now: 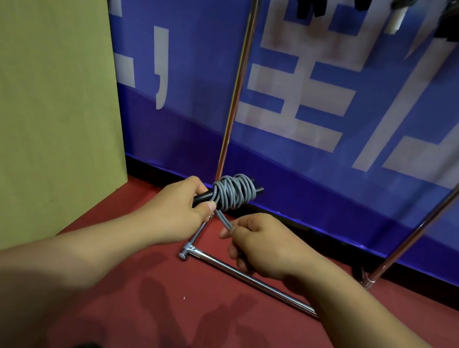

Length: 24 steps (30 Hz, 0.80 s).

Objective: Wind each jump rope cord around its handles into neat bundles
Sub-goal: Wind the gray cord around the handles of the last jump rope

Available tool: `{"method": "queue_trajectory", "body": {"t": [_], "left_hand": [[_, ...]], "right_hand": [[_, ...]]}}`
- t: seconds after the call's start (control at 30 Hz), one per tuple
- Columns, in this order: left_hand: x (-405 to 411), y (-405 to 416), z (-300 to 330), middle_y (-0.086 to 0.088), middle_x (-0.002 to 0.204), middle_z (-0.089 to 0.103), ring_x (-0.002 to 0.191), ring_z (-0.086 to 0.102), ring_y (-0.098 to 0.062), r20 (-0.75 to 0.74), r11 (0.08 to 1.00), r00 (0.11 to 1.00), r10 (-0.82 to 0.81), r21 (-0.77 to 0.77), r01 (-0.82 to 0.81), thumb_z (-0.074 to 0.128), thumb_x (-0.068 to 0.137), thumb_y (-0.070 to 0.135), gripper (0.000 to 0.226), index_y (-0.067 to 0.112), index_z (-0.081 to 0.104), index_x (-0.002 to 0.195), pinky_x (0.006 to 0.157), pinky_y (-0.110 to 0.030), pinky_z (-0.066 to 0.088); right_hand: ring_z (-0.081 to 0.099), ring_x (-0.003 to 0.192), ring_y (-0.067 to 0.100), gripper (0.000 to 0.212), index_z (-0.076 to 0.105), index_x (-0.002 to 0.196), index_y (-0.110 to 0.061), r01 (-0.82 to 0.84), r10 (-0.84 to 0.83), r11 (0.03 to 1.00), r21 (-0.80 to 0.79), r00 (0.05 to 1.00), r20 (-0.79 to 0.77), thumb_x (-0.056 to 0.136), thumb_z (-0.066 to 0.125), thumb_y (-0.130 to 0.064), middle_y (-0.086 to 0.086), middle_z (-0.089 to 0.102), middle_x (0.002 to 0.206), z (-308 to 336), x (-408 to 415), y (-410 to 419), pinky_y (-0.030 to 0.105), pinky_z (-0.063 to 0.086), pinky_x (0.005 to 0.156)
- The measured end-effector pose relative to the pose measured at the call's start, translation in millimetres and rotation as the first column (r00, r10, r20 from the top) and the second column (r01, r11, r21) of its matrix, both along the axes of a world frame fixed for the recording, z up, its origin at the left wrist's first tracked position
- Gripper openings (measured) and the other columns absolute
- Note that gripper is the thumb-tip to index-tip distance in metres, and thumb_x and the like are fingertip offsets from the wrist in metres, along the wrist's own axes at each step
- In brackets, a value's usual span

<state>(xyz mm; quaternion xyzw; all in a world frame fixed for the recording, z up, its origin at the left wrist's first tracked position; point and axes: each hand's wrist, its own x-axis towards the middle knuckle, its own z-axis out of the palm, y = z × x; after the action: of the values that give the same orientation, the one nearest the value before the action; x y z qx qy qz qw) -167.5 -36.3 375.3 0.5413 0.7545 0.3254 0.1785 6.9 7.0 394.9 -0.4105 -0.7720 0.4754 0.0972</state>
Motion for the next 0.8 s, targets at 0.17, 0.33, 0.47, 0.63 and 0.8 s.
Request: {"method": "queue_trajectory", "body": {"t": [0.17, 0.33, 0.47, 0.63, 0.8], "left_hand": [[4, 7, -2, 0.007, 0.085, 0.064, 0.068, 0.053, -0.003, -0.057, 1.0, 0.998, 0.016, -0.015, -0.017, 0.061, 0.095, 0.032, 0.012, 0.022, 0.057, 0.091, 0.052, -0.014, 0.031], [2, 8, -1, 0.007, 0.083, 0.068, 0.071, 0.058, -0.006, -0.07, 1.0, 0.997, 0.011, -0.024, -0.013, 0.064, 0.094, 0.031, 0.01, 0.023, 0.06, 0.09, 0.054, -0.015, 0.034], [1, 9, -5, 0.005, 0.083, 0.069, 0.076, 0.063, -0.011, -0.098, 0.999, 0.995, -0.01, -0.049, 0.005, 0.07, 0.09, 0.031, 0.01, 0.026, 0.062, 0.085, 0.058, -0.016, 0.038], [4, 9, -4, 0.007, 0.083, 0.07, 0.074, 0.061, -0.004, -0.117, 0.997, 0.992, -0.037, -0.076, 0.028, 0.075, 0.086, 0.027, 0.006, 0.026, 0.072, 0.092, 0.056, -0.012, 0.037], [5, 10, -4, 0.007, 0.087, 0.073, 0.078, 0.065, -0.004, -0.075, 0.994, 0.997, -0.03, -0.103, 0.022, 0.081, 0.081, 0.024, 0.016, 0.026, 0.077, 0.096, 0.059, -0.01, 0.04]], "right_hand": [[0.059, 0.056, 0.017, 0.027, 0.066, 0.088, -0.01, 0.044, -0.045, 0.999, 0.014, 0.998, 0.037, 0.101, 0.043, -0.018, 0.011, 0.07, 0.073, 0, 3, 1, 0.026, 0.047, 0.052], [0.059, 0.061, 0.02, 0.027, 0.064, 0.087, -0.004, 0.025, -0.044, 0.988, 0.151, 0.991, 0.127, 0.098, 0.049, -0.023, 0.016, 0.07, 0.075, 0, 6, 2, 0.041, 0.055, 0.066], [0.057, 0.055, 0.017, 0.023, 0.067, 0.082, -0.006, 0.015, -0.037, 0.992, 0.128, 0.985, 0.17, 0.094, 0.051, -0.017, 0.004, 0.065, 0.061, 3, 8, -3, 0.029, 0.048, 0.052], [0.051, 0.044, 0.01, 0.024, 0.068, 0.064, -0.013, 0.004, -0.018, 0.998, 0.07, 0.981, 0.193, 0.086, 0.058, -0.015, 0.002, 0.067, 0.055, 9, 13, -5, 0.019, 0.04, 0.045], [0.058, 0.051, 0.016, 0.02, 0.073, 0.078, -0.012, 0.037, -0.059, 0.982, 0.185, 0.992, 0.113, 0.088, 0.068, -0.029, 0.01, 0.074, 0.07, 8, 16, -1, 0.029, 0.05, 0.054]]}}
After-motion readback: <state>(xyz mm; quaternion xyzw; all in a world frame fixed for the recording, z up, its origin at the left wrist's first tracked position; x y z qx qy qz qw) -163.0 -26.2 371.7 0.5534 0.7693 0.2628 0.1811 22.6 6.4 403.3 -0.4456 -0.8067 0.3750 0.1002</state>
